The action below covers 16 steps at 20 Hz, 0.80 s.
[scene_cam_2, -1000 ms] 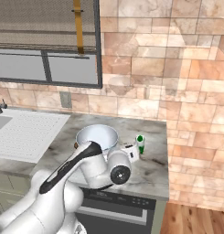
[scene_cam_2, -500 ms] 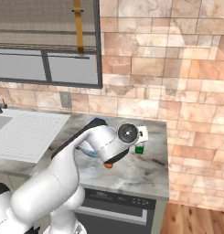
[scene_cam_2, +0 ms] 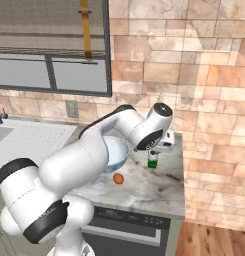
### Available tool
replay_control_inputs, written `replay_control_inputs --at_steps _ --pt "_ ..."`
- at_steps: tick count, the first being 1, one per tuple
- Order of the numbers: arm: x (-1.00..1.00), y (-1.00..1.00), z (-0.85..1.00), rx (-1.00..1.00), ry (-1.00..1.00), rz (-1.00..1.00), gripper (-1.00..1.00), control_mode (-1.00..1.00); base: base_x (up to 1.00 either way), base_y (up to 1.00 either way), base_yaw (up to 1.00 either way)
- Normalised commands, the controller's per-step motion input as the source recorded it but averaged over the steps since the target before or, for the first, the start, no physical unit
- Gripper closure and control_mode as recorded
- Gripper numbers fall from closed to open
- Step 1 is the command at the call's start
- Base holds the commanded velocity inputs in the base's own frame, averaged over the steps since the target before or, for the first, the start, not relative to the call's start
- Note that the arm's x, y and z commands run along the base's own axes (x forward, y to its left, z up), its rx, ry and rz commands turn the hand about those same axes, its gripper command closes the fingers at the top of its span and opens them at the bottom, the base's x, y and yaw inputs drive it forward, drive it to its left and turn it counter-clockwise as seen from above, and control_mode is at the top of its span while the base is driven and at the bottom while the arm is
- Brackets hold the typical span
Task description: Gather the eggs and milk located in the vicinity of the sink area and place them right next to the bowl.
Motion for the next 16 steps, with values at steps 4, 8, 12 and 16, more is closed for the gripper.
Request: replay_control_inputs --at_steps 4,8,12,16 --pt "0.0 -0.14 0.0 0.26 0.29 -0.2 -1.0 -1.0 0.0 0.0 0.0" --pt "0.0 0.0 0.0 0.24 0.1 -0.27 -1.0 -1.0 0.0 0.0 0.0" --pt "0.0 0.03 -0.03 0.09 0.0 -0.23 -1.0 -1.0 0.0 0.0 0.0" --pt "0.13 0.18 -0.05 0.01 0.03 -0.25 -1.0 -1.0 0.0 0.0 0.0"
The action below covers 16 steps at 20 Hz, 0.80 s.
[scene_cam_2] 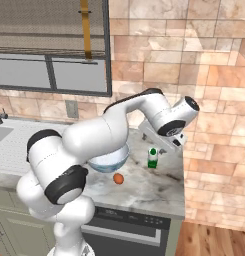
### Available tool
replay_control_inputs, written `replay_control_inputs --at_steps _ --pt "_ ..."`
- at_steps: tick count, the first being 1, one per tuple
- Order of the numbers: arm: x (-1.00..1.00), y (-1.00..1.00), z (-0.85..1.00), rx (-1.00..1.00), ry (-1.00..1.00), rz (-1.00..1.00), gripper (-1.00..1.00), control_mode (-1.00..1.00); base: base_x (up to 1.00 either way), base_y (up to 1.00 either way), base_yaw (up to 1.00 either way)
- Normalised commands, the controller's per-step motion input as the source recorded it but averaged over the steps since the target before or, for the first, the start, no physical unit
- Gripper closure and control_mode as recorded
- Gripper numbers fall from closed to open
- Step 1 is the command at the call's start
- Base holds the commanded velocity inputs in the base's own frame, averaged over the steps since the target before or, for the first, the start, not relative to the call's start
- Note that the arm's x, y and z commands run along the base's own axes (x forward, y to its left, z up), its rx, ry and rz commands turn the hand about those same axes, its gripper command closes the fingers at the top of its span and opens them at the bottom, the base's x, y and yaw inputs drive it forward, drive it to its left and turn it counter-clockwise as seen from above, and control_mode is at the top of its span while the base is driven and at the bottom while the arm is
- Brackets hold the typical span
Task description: Gather the eggs and milk located in the vicinity of the sink area and place them right next to the bowl.
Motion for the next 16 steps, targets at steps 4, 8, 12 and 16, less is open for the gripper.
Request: replay_control_inputs --at_steps 4,8,12,16 --pt "0.11 0.2 -0.11 -0.01 0.25 -0.23 -1.0 -1.0 0.0 0.0 0.0" --pt "0.2 0.32 -0.23 -0.06 0.37 -0.25 -1.0 -1.0 0.0 0.0 0.0" --pt "0.26 0.23 -0.18 -0.08 0.4 -0.22 -1.0 -1.0 0.0 0.0 0.0" --pt "0.29 0.14 -0.12 -0.06 0.26 -0.16 -1.0 -1.0 0.0 0.0 0.0"
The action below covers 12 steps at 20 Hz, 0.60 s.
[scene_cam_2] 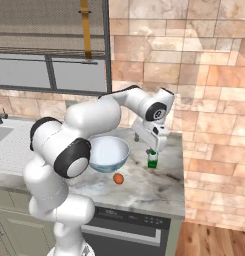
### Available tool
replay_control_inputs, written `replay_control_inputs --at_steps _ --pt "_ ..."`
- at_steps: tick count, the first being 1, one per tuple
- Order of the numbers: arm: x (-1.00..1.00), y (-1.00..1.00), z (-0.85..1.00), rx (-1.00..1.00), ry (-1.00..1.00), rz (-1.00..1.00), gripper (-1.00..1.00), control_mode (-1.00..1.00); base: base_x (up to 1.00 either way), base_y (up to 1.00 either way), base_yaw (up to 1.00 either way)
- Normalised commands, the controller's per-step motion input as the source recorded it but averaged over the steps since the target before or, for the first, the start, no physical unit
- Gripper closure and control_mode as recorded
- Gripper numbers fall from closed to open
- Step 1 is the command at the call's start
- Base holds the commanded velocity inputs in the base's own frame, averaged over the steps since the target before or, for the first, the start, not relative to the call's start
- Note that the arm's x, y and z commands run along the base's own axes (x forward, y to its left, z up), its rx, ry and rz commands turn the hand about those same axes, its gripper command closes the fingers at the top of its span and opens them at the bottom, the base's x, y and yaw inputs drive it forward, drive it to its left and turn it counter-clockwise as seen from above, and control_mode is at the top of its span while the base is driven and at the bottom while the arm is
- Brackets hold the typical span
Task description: Gather the eggs and milk located in the vicinity of the sink area and place them right next to the bowl.
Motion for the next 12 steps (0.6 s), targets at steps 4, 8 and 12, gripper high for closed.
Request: replay_control_inputs --at_steps 4,8,12 --pt "0.21 0.0 -0.08 -0.02 0.15 -0.15 -1.0 -1.0 0.0 0.0 0.0" --pt "0.08 0.0 -0.08 0.0 0.13 -0.13 -1.0 -1.0 0.0 0.0 0.0" --pt "0.02 -0.01 -0.08 0.0 0.17 -0.13 -1.0 -1.0 0.0 0.0 0.0"
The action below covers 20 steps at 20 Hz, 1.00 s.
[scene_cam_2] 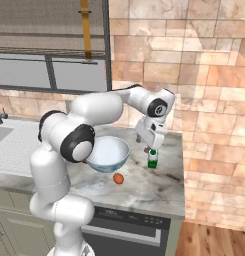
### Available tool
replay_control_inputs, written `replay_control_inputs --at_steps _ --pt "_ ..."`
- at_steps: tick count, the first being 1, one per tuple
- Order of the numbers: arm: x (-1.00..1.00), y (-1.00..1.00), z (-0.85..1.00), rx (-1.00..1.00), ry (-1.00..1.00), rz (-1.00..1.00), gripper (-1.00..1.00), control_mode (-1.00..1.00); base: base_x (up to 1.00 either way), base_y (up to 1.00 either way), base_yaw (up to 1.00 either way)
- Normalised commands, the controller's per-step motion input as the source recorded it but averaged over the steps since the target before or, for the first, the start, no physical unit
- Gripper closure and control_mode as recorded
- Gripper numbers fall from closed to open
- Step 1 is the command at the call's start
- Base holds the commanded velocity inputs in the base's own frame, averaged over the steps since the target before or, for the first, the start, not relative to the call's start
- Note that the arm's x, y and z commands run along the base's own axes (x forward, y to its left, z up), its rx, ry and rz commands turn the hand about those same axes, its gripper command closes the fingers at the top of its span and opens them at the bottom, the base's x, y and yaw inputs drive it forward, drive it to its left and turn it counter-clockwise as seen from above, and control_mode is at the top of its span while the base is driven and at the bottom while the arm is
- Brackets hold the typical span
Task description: Gather the eggs and milk located in the vicinity of the sink area and place them right next to the bowl.
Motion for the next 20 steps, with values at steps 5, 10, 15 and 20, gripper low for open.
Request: replay_control_inputs --at_steps 5,10,15,20 --pt "0.03 -0.05 -0.14 -0.01 0.15 -0.11 -1.0 -1.0 0.0 0.0 0.0" --pt "0.0 -0.17 -0.09 0.0 0.08 -0.06 -1.0 -1.0 0.0 0.0 0.0" --pt "0.01 -0.21 -0.05 0.0 0.01 -0.01 -1.0 -1.0 0.0 0.0 0.0" --pt "0.04 -0.01 -0.01 -0.02 -0.06 0.0 -1.0 -1.0 0.0 0.0 0.0"
